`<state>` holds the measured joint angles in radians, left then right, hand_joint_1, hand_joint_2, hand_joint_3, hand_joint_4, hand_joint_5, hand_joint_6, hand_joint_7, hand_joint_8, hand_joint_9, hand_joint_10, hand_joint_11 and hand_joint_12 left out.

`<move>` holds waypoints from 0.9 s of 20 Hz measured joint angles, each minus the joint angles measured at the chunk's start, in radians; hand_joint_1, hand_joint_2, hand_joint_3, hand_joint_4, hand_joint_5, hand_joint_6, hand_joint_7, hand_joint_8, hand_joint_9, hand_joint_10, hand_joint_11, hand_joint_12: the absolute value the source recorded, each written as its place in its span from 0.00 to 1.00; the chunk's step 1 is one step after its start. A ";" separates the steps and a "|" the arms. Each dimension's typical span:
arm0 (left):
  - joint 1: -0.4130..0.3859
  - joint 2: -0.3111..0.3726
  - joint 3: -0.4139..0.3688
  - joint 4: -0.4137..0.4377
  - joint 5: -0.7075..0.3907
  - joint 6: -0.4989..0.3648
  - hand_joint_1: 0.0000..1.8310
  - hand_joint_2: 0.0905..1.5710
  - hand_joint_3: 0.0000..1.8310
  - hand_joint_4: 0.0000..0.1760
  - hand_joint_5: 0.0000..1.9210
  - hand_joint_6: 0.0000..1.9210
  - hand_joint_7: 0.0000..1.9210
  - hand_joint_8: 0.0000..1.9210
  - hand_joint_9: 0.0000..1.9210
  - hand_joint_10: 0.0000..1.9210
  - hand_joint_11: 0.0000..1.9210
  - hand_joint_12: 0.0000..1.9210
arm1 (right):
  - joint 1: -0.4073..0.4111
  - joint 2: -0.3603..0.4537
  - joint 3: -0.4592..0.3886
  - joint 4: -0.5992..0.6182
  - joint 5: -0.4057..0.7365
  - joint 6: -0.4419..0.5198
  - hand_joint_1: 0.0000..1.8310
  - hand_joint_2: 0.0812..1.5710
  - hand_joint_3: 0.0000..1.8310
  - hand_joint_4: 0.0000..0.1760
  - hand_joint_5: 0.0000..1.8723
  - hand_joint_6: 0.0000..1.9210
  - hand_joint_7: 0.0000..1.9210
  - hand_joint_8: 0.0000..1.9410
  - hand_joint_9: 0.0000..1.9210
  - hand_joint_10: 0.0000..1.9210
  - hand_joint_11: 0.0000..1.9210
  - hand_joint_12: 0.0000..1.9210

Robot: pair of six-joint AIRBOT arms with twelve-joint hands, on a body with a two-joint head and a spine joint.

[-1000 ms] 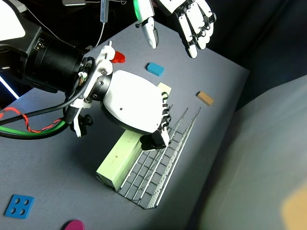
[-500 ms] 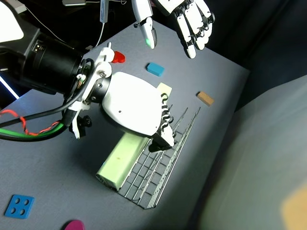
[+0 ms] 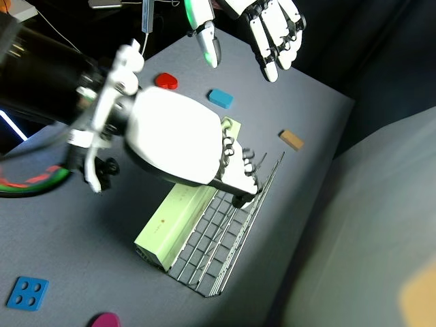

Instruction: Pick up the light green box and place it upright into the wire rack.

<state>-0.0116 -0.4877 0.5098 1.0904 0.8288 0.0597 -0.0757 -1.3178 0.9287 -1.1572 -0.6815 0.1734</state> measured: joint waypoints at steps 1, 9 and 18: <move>0.000 -0.005 0.000 0.000 0.000 0.000 0.09 0.77 0.00 0.52 0.16 0.00 0.14 0.00 0.13 0.00 0.00 0.33 | 0.005 0.018 -0.017 0.000 -0.003 0.006 0.36 0.61 0.00 0.00 0.19 0.00 0.18 0.00 0.17 0.00 0.01 0.60; 0.002 -0.053 -0.040 0.000 0.010 0.003 0.09 0.77 0.00 0.52 0.16 0.00 0.14 0.00 0.13 0.00 0.00 0.33 | 0.069 0.371 -0.389 0.013 -0.019 -0.019 0.34 0.61 0.00 0.00 0.20 0.00 0.22 0.01 0.20 0.01 0.02 0.59; 0.002 -0.108 -0.056 0.002 0.008 0.000 0.10 0.78 0.00 0.22 0.42 0.17 0.43 0.12 0.40 0.22 0.21 0.50 | -0.064 0.480 -0.453 -0.026 0.039 0.018 0.39 0.68 0.00 0.00 0.39 0.45 0.38 0.43 0.37 0.71 0.36 0.84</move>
<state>-0.0097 -0.5953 0.4538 1.0927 0.8371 0.0593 -0.1398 -0.8379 0.4759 -1.1835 -0.6430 0.1913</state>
